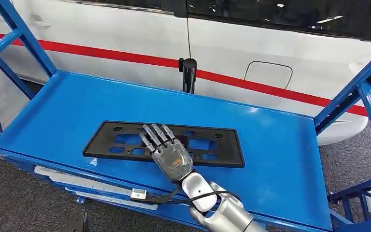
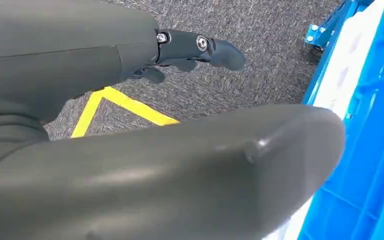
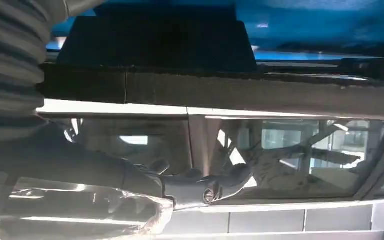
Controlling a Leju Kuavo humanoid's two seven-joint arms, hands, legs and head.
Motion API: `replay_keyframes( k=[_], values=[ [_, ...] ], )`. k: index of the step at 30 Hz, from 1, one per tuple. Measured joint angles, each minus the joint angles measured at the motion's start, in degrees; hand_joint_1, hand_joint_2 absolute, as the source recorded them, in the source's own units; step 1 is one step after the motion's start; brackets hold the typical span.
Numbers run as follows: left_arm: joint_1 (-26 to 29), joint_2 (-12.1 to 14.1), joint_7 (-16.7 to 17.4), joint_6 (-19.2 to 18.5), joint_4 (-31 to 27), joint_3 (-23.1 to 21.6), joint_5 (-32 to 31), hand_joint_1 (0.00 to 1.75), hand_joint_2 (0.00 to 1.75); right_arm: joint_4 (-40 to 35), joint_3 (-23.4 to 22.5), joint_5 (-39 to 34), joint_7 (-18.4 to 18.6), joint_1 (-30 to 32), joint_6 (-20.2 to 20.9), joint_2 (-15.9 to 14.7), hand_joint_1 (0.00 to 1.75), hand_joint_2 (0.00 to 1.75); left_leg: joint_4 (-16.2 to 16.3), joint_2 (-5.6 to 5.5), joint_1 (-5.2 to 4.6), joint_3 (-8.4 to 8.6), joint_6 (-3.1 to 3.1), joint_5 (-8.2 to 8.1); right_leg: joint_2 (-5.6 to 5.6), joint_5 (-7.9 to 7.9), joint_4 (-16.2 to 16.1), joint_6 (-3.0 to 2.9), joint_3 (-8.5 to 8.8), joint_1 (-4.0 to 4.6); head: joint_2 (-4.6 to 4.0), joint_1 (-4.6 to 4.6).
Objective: Take the parts from the cabinet and place them on the table.
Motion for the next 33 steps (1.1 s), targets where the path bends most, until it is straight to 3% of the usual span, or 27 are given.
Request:
replay_keyframes(
  k=[9,15,16,17,18,20,33],
  values=[
    [0.43,0.00,-0.28,0.33,0.00,0.00,0.00,0.00,0.00,3.28,-0.74,2.07,3.10,-0.56,-0.44,1.35,0.00,1.75,0.00,0.00,0.01,0.03,-0.01,0.01,-0.01,0.00,0.00,0.00,0.02,0.00,0.00,0.00],
    [0.97,-0.13,-0.68,0.57,0.00,0.02,0.31,0.00,0.00,4.92,-0.24,2.21,8.49,-1.78,-1.40,1.25,0.00,1.75,0.00,-0.01,0.00,0.04,-0.01,0.02,-0.01,0.00,0.00,-0.01,0.04,0.00,0.02,0.00],
    [1.02,-0.15,-0.81,0.57,0.00,0.02,0.39,0.00,0.00,5.11,0.04,2.21,8.96,-2.04,-1.24,1.16,0.10,1.75,0.00,-0.01,0.00,0.04,-0.01,0.02,-0.01,0.00,0.00,-0.01,0.04,0.00,0.00,0.00],
    [1.05,-0.20,-0.92,0.57,0.00,0.02,0.55,0.00,0.00,5.33,0.11,2.23,9.09,-2.19,-0.96,1.14,0.82,1.75,0.00,-0.01,0.00,0.04,-0.01,0.02,-0.01,0.00,0.00,-0.01,0.05,0.00,0.00,0.00],
    [1.10,-0.22,-1.03,0.57,0.00,0.02,0.55,0.00,0.00,5.53,0.18,2.23,9.13,-2.29,-0.76,1.14,1.36,1.75,0.00,-0.01,0.00,0.05,-0.01,0.02,-0.01,0.00,0.00,-0.01,0.06,0.00,0.00,0.00],
    [1.16,-0.26,-1.14,0.59,0.00,0.02,0.55,0.00,0.00,6.01,0.22,2.21,9.13,-2.40,-0.15,1.14,1.69,1.75,0.00,-0.01,0.00,0.05,-0.01,0.02,-0.01,0.00,0.00,-0.01,0.05,0.00,0.00,0.02],
    [1.15,-0.50,-1.14,0.46,0.00,0.02,-0.18,0.00,0.00,7.10,0.55,2.21,9.92,-2.33,-0.82,0.24,1.73,1.75,0.00,-0.01,0.00,0.03,-0.01,0.02,0.00,0.00,0.00,-0.01,0.02,0.00,0.00,0.00]
  ],
)
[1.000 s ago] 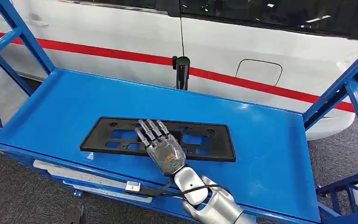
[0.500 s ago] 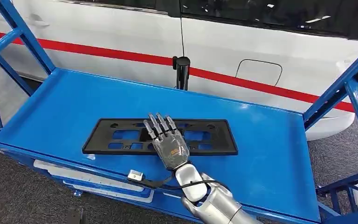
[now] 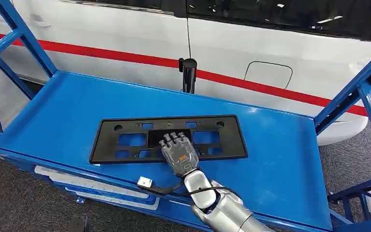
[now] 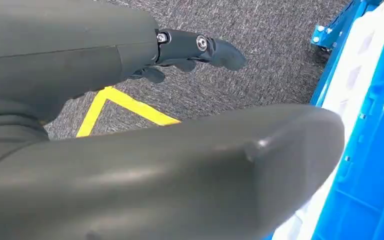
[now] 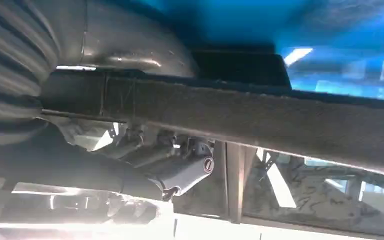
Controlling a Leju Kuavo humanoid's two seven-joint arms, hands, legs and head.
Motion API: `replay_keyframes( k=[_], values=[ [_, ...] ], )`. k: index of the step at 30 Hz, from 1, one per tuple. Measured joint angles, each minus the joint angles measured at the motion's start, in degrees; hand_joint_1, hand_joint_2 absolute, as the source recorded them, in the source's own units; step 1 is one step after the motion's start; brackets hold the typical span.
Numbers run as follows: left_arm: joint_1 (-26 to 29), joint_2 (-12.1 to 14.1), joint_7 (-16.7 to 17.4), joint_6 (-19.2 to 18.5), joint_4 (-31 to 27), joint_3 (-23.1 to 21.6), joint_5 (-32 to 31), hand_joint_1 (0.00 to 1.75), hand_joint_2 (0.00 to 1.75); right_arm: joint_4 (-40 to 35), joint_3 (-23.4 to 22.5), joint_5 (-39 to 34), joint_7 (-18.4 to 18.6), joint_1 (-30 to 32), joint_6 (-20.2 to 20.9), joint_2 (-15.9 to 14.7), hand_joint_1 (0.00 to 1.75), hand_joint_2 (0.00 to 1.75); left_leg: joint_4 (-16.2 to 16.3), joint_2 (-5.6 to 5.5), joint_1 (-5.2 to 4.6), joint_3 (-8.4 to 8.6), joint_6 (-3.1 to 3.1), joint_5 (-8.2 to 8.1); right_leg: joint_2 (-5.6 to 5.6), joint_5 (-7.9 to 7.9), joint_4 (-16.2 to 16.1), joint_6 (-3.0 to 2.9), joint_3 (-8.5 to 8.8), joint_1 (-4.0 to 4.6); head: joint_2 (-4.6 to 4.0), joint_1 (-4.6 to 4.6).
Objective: Take the parts from the cabinet and place them on the table.
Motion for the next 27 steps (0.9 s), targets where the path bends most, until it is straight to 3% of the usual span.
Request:
replay_keyframes(
  k=[3,6,9,14,17,19,20,23,27],
  values=[
    [-0.01,0.00,0.04,-0.04,0.00,0.00,-0.22,0.00,0.00,-0.04,0.00,0.00,0.02,0.06,-2.11,-0.31,1.75,1.75,0.00,0.00,0.00,-0.02,0.00,0.00,0.00,0.00,0.00,0.00,-0.02,0.00,0.00,0.00],
    [-0.06,-0.07,0.46,-0.04,0.00,0.00,-0.67,0.00,0.00,-1.28,-1.50,-0.50,-3.31,0.81,-8.98,-0.61,1.75,1.75,0.01,0.00,0.00,-0.07,0.00,0.00,0.00,0.00,0.00,0.00,-0.07,0.00,0.00,0.00],
    [-0.21,-0.13,0.70,-0.04,0.00,-0.02,-1.05,0.00,0.00,-3.98,-4.55,-7.40,-12.42,1.39,-14.46,-0.52,1.75,1.75,0.01,0.01,0.00,-0.08,0.00,0.00,0.00,0.00,0.00,0.00,-0.08,0.00,0.00,0.00],
    [-0.21,-0.15,0.68,-0.04,0.00,0.00,-1.14,0.00,0.00,-10.87,-9.61,-26.20,-25.32,2.46,-15.90,-0.22,1.75,1.75,0.01,0.01,0.00,-0.09,0.00,0.00,0.00,0.00,0.00,0.00,-0.09,0.00,0.00,0.00],
    [-0.15,-0.15,-0.44,-0.22,0.00,0.00,-1.11,0.00,0.00,-16.81,-15.13,-38.62,-37.53,3.79,-16.31,1.01,1.75,1.75,0.01,0.00,0.00,-0.10,0.00,0.00,0.00,0.00,0.00,0.00,-0.08,0.00,0.00,0.00],
    [-0.14,-0.15,-1.40,-0.44,0.00,0.00,-1.09,0.00,0.00,-20.05,-16.90,-46.46,-41.58,4.12,-16.29,1.18,1.75,1.75,0.01,-0.01,0.00,-0.11,0.00,0.00,0.00,0.00,0.01,0.00,-0.08,0.00,0.00,0.00],
    [-0.12,-0.15,-1.86,-0.59,0.00,0.00,-1.07,0.00,1.75,-21.54,-17.16,-50.07,-42.69,4.16,-16.16,1.14,1.75,1.75,0.01,0.00,0.00,-0.11,0.00,0.00,0.00,0.00,0.01,0.00,-0.09,0.00,0.00,0.00],
    [0.00,-0.15,-3.48,-1.62,0.00,0.00,-0.70,0.00,1.75,-26.74,-17.51,-60.58,-44.33,4.32,-14.14,0.90,1.75,1.75,0.01,0.02,-0.01,-0.12,0.00,0.00,0.01,0.00,0.01,0.00,-0.10,0.00,0.00,0.00],
    [0.05,-0.15,-4.22,-2.41,0.00,0.04,-0.24,0.00,1.75,-32.51,-17.46,-65.55,-45.20,4.30,-11.61,0.74,1.75,1.75,0.01,-0.01,0.00,-0.14,0.00,0.00,-0.01,0.00,0.01,0.00,-0.11,0.00,0.00,0.00]
  ],
)
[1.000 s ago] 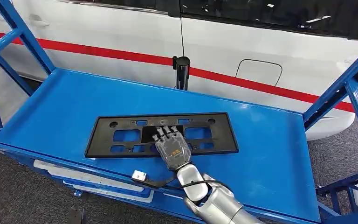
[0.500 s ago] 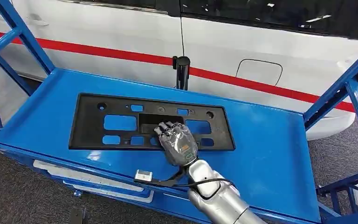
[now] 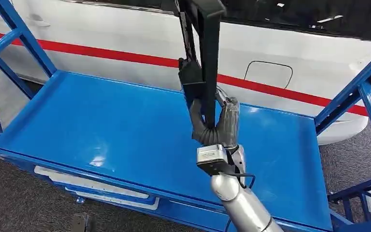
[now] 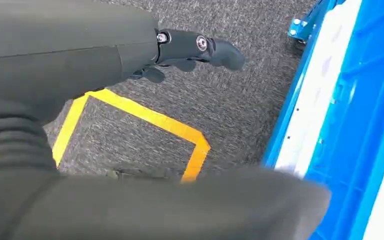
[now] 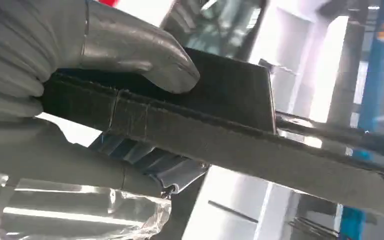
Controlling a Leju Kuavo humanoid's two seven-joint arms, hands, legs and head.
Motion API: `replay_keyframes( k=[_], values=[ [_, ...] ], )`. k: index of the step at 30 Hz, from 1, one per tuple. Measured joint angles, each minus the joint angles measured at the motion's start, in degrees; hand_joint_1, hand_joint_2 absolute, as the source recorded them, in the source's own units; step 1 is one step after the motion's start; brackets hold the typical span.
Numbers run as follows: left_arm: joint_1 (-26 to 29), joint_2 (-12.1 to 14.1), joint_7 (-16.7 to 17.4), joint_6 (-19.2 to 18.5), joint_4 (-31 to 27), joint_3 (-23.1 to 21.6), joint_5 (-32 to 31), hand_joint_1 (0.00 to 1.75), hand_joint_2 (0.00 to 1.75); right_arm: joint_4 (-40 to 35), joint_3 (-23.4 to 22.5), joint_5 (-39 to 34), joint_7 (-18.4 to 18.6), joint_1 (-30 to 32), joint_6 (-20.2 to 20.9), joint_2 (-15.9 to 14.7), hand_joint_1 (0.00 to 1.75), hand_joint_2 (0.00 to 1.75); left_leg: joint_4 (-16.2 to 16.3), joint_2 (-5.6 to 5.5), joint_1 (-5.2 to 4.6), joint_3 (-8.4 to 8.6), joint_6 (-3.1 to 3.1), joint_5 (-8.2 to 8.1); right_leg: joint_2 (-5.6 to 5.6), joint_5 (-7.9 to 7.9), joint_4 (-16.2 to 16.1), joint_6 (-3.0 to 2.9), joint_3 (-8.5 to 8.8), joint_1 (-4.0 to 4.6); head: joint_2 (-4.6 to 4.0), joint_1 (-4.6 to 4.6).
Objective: Take the parts from the cabinet and place them on the table.
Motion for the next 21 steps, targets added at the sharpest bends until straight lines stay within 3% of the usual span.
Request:
replay_keyframes(
  k=[8,15,21],
  values=[
    [0.27,0.00,0.18,-0.63,0.00,0.59,0.00,0.00,1.75,-5.96,0.44,-1.22,-0.09,-0.24,3.06,-0.66,1.75,1.75,-0.01,0.00,0.00,-0.01,0.00,0.00,-0.01,0.00,0.00,0.00,-0.02,0.00,0.00,0.00],
    [0.44,0.00,0.20,-0.55,0.00,0.59,0.00,0.00,1.75,-7.14,0.72,-1.29,-0.09,-0.42,3.27,-0.96,1.75,1.75,0.00,0.00,0.00,-0.02,0.00,0.00,0.00,0.00,0.01,0.00,-0.01,0.01,0.00,0.00],
    [0.51,0.00,1.88,1.75,0.00,1.47,1.31,0.00,1.75,-7.14,1.66,-4.04,1.12,-1.53,7.59,-1.53,1.75,1.75,0.00,0.00,0.00,-0.04,0.00,0.00,-0.01,0.00,0.01,0.00,-0.01,0.01,0.00,0.00]
  ],
)
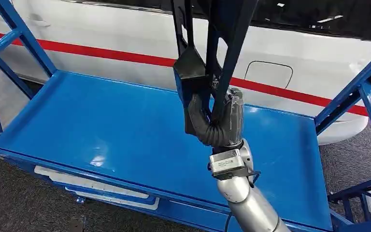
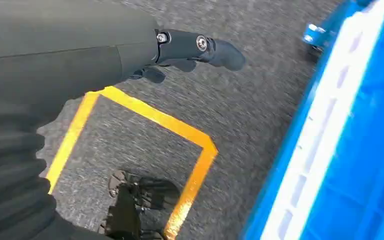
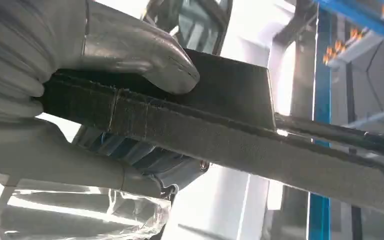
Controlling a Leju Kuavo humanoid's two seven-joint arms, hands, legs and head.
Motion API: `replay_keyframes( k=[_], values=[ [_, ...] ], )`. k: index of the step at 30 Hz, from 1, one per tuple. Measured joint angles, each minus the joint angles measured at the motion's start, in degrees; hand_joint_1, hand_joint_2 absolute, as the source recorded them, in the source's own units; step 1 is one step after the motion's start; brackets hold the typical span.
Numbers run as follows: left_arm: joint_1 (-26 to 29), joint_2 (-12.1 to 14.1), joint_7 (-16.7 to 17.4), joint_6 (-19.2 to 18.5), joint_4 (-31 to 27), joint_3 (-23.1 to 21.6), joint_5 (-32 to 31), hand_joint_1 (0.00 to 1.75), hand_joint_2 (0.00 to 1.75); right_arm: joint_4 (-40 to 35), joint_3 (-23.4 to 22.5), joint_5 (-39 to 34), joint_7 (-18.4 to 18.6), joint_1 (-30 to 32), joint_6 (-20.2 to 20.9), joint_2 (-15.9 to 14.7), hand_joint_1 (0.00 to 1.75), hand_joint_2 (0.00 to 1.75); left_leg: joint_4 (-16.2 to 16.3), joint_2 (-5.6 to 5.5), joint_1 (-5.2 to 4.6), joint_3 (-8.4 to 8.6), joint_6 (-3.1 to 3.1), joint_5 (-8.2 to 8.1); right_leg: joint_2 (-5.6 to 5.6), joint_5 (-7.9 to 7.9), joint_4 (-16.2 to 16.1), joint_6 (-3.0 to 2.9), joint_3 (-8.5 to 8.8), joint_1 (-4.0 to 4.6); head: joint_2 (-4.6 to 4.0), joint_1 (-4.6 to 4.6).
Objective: Take the parts from the cabinet and place them on the table.
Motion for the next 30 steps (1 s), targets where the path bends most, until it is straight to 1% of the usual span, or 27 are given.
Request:
replay_keyframes(
  k=[3,5,10,11,12,13,14,15,16,17,18,19,20,21,22,23,24,25,26,27,28,29,30],
  values=[
    [0.10,0.00,-0.31,-0.02,0.00,0.59,0.00,0.00,1.75,0.11,0.59,-1.38,0.00,-0.31,0.94,-0.15,1.75,1.75,0.00,-0.01,0.00,-0.01,0.00,0.00,-0.01,0.00,0.00,0.00,-0.01,0.00,0.00,0.00],
    [0.07,0.00,-0.79,-0.88,0.00,0.81,0.20,0.00,1.75,0.33,0.79,-1.75,0.00,-0.73,1.02,-0.20,1.75,1.75,0.00,0.00,0.00,-0.01,0.00,0.00,0.00,0.00,0.00,0.00,-0.01,0.00,0.00,-0.02],
    [0.06,0.00,-2.27,-4.37,0.00,0.96,1.11,0.00,1.75,0.96,0.94,-3.27,0.00,-1.58,1.74,-0.55,1.75,1.75,0.00,0.00,0.00,-0.02,0.00,0.00,0.00,0.00,0.00,0.00,-0.01,0.00,0.00,0.00],
    [0.05,0.06,-2.38,-4.68,0.00,0.98,1.20,0.00,1.75,1.09,1.01,-3.52,0.00,-1.67,1.92,-0.59,1.75,1.75,0.52,0.03,-0.44,-0.29,0.49,-0.32,-0.01,0.26,-0.33,0.47,0.12,-0.56,0.00,-0.02],
    [0.06,0.11,-2.49,-4.72,0.00,1.00,1.27,0.00,1.75,1.20,1.00,-3.85,0.00,-1.86,2.05,-0.59,1.75,1.75,0.49,0.00,-0.20,-0.32,0.80,-0.39,-0.04,0.20,-0.33,0.70,0.19,-1.09,0.00,-0.09],
    [0.07,0.11,-2.51,-4.87,0.00,1.00,1.37,0.00,1.75,1.27,1.03,-4.10,0.00,-2.00,2.14,-0.59,1.75,1.75,0.44,0.02,-0.13,-0.31,0.87,-0.36,-0.03,0.25,-0.48,0.78,0.23,-0.92,0.00,0.00],
    [0.06,0.11,-2.52,-4.94,0.00,1.00,1.51,0.00,1.75,1.29,1.03,-4.37,0.00,-2.30,2.25,-0.59,1.75,1.75,-0.08,0.07,0.06,-0.04,1.16,0.21,-0.01,0.39,-0.43,1.04,0.24,-0.67,0.00,0.00],
    [0.05,0.05,-2.54,-5.20,0.00,1.00,1.62,0.00,1.75,1.40,1.07,-4.63,0.00,-2.46,2.38,-0.68,1.75,1.75,-0.68,0.28,0.61,0.38,1.43,0.74,-0.12,-0.65,0.98,0.80,-0.55,-0.66,0.00,-0.05],
    [-0.03,0.02,-2.58,-5.38,0.00,1.00,1.62,0.00,1.75,1.42,1.07,-4.94,0.00,-2.78,2.62,-0.70,1.75,1.75,-0.81,0.31,0.64,0.30,1.78,0.96,-0.10,-2.89,4.23,0.04,-2.03,-0.52,0.00,0.00],
    [-0.09,0.04,-2.62,-5.42,0.00,1.00,1.62,0.00,1.75,1.53,1.07,-5.13,0.00,-2.89,2.71,-0.76,1.75,1.75,-0.80,0.30,0.63,0.18,1.84,0.99,-0.09,-5.23,8.86,-0.60,-4.18,-0.52,0.00,0.15],
    [-0.07,0.02,-2.62,-5.49,0.00,1.00,1.64,0.00,1.75,1.68,1.09,-5.33,0.00,-2.82,2.73,-0.94,1.75,1.75,-0.78,0.30,0.61,0.03,1.88,1.04,-0.09,-7.64,14.52,-0.98,-6.77,-0.56,0.00,0.11],
    [-0.03,0.04,-2.62,-5.55,0.00,1.03,1.64,0.00,1.75,1.84,1.09,-5.44,-0.07,-2.72,2.73,-1.09,1.75,1.75,-0.75,0.30,0.61,-0.15,1.87,1.05,-0.09,-9.15,19.24,-1.00,-8.87,-0.55,0.00,0.13],
    [0.02,0.02,-2.65,-5.66,0.00,1.03,1.64,0.00,1.75,2.01,1.07,-5.53,-0.31,-2.59,2.73,-1.24,1.75,1.75,-0.75,0.29,0.61,-0.22,1.74,1.13,-0.09,-9.30,21.06,-0.63,-9.62,-0.55,0.00,0.26],
    [0.04,0.02,-2.67,-5.73,0.00,1.05,1.64,0.00,1.75,2.12,1.07,-5.57,-0.57,-2.48,2.71,-1.36,1.75,1.75,-0.73,0.28,0.64,-0.29,1.64,1.19,-0.10,-8.47,19.77,-0.11,-8.81,-0.57,0.00,0.22],
    [0.04,0.02,-2.71,-5.73,0.00,1.05,1.64,0.00,1.75,2.12,1.07,-5.70,-0.70,-2.43,2.71,-1.42,1.75,1.75,-0.68,0.25,0.68,-0.32,1.51,1.27,-0.11,-6.87,15.97,0.46,-6.62,-0.58,0.00,0.28],
    [0.03,0.02,-2.76,-5.75,0.00,1.05,1.64,0.00,1.75,2.12,1.07,-5.79,-0.77,-2.45,2.71,-1.42,1.75,1.75,-0.55,0.24,0.77,-0.38,1.29,1.30,-0.17,-4.80,9.80,1.01,-3.23,-0.76,0.00,0.24],
    [0.02,0.02,-2.80,-5.73,0.00,1.05,1.66,0.00,1.75,2.12,1.07,-5.90,-0.79,-2.48,2.71,-1.42,1.75,1.75,-0.21,0.22,0.78,-0.52,0.94,1.22,-0.30,-3.51,4.59,1.27,-0.30,-0.99,0.00,0.26],
    [0.01,0.04,-2.89,-5.75,-0.02,1.11,1.70,0.00,1.75,2.12,1.07,-5.90,-0.85,-2.49,2.71,-1.42,1.75,1.75,0.55,0.20,0.42,-1.13,0.33,0.93,-0.47,-2.65,1.83,0.97,1.92,-0.99,0.00,0.44],
    [0.02,0.04,-3.00,-5.75,0.00,1.22,1.70,0.00,1.75,2.14,1.07,-5.92,-0.87,-2.27,2.71,-1.42,1.75,1.75,0.70,0.16,0.45,-1.15,-0.02,0.97,-0.08,-2.06,3.27,0.58,0.96,-0.48,0.02,0.28],
    [0.02,0.04,-3.04,-5.79,0.00,1.35,1.73,0.00,1.75,2.16,1.00,-5.94,-0.92,-2.26,2.71,-1.44,1.75,1.75,1.58,0.19,0.30,-1.42,-0.35,0.83,0.04,-2.58,2.42,0.25,0.76,-0.69,0.00,0.42],
    [0.02,0.04,-3.10,-5.79,-0.02,1.38,1.73,0.00,1.75,2.21,0.98,-5.99,-0.92,-2.20,2.71,-1.38,1.75,1.75,1.58,0.11,0.46,-1.65,-0.42,0.87,0.16,-2.63,3.01,0.02,0.54,-0.71,0.00,0.17],
    [0.02,0.04,-3.13,-5.79,-0.02,1.38,1.73,0.00,1.75,2.21,0.98,-6.01,-0.92,-2.16,2.71,-1.38,1.75,1.75,1.59,0.10,0.52,-1.71,-0.49,0.91,0.18,-2.62,3.01,0.00,0.49,-0.72,0.00,0.09],
    [0.08,0.04,-3.15,-5.79,-0.02,1.44,1.73,0.00,1.75,2.21,0.98,-6.01,-0.96,-2.12,2.71,-1.40,1.75,1.75,1.73,0.13,0.85,-2.02,-0.92,1.06,0.16,-2.39,2.95,-0.53,0.21,-0.98,0.00,-0.07]
  ],
)
